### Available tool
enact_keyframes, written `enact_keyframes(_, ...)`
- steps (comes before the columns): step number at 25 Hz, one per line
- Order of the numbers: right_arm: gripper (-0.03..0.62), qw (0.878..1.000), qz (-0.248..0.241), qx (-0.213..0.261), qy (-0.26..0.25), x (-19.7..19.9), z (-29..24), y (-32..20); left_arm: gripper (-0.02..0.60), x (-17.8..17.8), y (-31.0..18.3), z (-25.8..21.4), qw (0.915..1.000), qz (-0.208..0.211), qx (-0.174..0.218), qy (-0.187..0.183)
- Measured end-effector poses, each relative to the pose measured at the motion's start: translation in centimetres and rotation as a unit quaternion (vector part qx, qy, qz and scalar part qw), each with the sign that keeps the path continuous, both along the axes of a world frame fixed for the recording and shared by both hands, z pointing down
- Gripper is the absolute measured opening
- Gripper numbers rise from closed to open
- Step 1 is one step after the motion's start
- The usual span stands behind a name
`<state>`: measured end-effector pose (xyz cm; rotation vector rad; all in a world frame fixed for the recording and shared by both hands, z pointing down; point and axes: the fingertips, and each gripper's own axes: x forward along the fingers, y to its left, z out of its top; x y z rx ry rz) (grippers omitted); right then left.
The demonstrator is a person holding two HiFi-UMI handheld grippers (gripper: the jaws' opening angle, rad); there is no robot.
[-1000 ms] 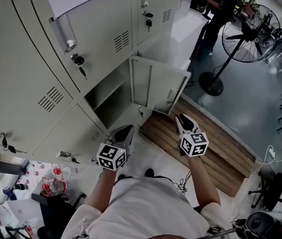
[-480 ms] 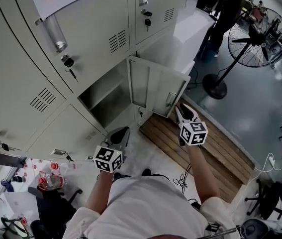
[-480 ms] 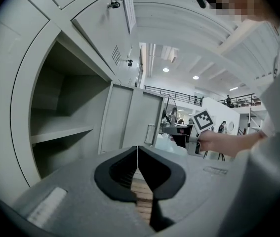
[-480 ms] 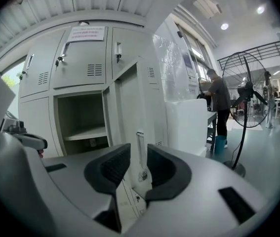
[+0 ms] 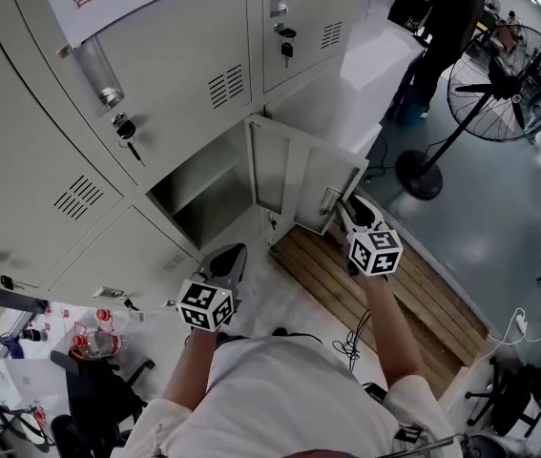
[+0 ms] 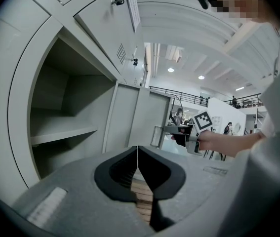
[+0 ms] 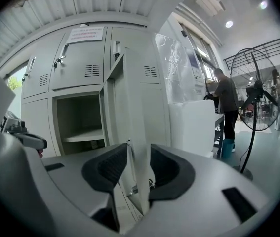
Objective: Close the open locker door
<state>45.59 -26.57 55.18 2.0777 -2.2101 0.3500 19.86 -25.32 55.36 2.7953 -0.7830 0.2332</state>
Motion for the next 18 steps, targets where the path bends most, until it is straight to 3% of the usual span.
enact_keyframes(10,0.138,0.999,-0.037,0.008,0.018,-0.2,-0.4,-1.8,0.016,0.4,-0.8,0.1,1.0000,-0.009,0.001,-0.003)
enact_keyframes(18,0.138,0.999,-0.036,0.013,0.012,-0.6,-0.5,-1.7,0.015,-0.6,-0.9,-0.1,0.9998,-0.019,0.005,-0.001)
